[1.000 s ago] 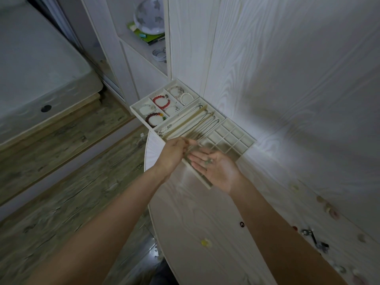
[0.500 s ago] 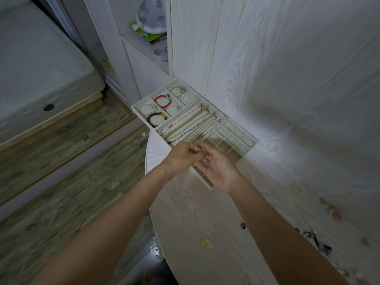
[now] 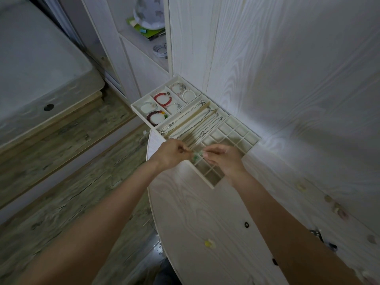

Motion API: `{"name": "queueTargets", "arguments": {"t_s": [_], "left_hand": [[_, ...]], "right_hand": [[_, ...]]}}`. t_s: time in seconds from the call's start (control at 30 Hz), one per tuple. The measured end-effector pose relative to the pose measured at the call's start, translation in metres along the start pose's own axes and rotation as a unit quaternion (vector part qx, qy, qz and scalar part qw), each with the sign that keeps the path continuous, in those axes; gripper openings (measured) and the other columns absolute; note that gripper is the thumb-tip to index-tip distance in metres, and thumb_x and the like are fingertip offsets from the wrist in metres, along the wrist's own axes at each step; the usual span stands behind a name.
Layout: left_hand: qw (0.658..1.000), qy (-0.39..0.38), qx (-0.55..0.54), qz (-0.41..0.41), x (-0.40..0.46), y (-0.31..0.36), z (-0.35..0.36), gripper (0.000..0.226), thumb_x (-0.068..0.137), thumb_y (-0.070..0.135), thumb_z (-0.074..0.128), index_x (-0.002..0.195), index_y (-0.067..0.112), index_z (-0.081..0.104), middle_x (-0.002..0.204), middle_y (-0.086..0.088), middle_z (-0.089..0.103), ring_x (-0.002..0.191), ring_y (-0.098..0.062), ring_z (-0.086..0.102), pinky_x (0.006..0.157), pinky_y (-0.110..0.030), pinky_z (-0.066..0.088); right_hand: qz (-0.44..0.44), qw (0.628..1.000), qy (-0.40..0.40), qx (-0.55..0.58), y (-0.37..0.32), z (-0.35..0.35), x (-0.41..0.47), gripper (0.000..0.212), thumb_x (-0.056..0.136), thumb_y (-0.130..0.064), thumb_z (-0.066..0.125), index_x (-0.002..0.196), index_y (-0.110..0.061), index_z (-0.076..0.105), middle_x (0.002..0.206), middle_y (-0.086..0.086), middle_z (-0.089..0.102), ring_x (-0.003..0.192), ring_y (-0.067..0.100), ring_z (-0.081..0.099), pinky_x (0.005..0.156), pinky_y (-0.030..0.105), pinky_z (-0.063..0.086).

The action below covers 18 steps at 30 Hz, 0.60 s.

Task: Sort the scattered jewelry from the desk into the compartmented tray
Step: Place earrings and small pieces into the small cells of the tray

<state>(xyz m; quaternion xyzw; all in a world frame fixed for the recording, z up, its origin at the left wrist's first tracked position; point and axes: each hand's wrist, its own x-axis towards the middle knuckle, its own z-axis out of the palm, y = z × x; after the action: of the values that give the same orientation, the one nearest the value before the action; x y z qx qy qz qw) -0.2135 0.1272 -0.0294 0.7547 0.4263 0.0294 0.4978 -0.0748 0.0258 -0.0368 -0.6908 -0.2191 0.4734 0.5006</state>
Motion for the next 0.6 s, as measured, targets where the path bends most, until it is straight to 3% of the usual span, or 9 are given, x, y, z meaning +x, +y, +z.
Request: {"name": "queueTargets", "arguments": {"t_s": [0.07,0.17,0.23,0.3,0.37,0.6], "left_hand": [[1.0,0.01,0.016,-0.007,0.003,-0.003,-0.001,0.009,0.082,0.019,0.071,0.083,0.011,0.068,0.069,0.01,0.056,0.063,0.001,0.049,0.057,-0.008,0.035],[0.998,0.033,0.044,0.002,0.007,-0.007,0.0,0.009,0.081,0.014,0.072,0.085,0.008,0.068,0.083,0.002,0.062,0.073,-0.003,0.05,0.066,-0.01,0.037],[0.996,0.053,0.073,0.012,0.009,-0.01,0.002,0.009,0.081,0.011,0.071,0.088,0.006,0.068,0.089,-0.001,0.064,0.08,-0.009,0.055,0.072,-0.015,0.043],[0.992,0.071,0.104,0.013,0.011,-0.01,0.005,0.009,0.083,0.01,0.069,0.09,0.005,0.068,0.096,-0.007,0.067,0.09,-0.019,0.061,0.083,-0.029,0.049],[0.987,0.088,0.135,0.011,0.013,-0.009,0.009,0.011,0.085,0.011,0.066,0.094,0.004,0.068,0.103,-0.01,0.066,0.097,-0.022,0.061,0.084,-0.03,0.05],[0.98,0.088,0.173,-0.029,0.023,-0.011,0.02,0.019,0.084,0.016,0.064,0.098,0.004,0.069,0.107,-0.015,0.065,0.089,-0.027,0.061,0.075,-0.029,0.048]], "right_hand": [[-0.014,0.999,0.002,-0.051,0.003,0.002,0.005,0.016,0.079,0.007,0.066,0.087,-0.007,0.07,0.08,0.004,0.067,0.07,0.011,0.061,0.067,0.014,0.051],[-0.056,0.986,0.002,-0.158,0.011,0.005,0.014,0.02,0.078,0.006,0.068,0.097,-0.002,0.07,0.091,0.009,0.069,0.073,0.007,0.06,0.068,0.01,0.048],[-0.1,0.964,-0.003,-0.245,0.014,0.006,0.02,0.022,0.078,0.004,0.07,0.099,-0.001,0.071,0.095,0.01,0.07,0.079,0.012,0.062,0.075,0.015,0.049],[-0.145,0.942,-0.005,-0.302,0.017,0.007,0.024,0.015,0.079,0.0,0.07,0.094,0.0,0.073,0.094,0.011,0.071,0.082,0.015,0.063,0.082,0.024,0.05],[-0.166,0.928,-0.004,-0.334,0.017,0.009,0.026,0.008,0.082,-0.004,0.068,0.087,-0.002,0.074,0.088,0.008,0.071,0.079,0.013,0.062,0.082,0.026,0.049],[-0.164,0.901,-0.001,-0.401,0.03,0.011,0.029,0.017,0.088,0.0,0.056,0.084,0.002,0.072,0.082,0.013,0.069,0.075,0.024,0.062,0.065,0.004,0.038]]}}
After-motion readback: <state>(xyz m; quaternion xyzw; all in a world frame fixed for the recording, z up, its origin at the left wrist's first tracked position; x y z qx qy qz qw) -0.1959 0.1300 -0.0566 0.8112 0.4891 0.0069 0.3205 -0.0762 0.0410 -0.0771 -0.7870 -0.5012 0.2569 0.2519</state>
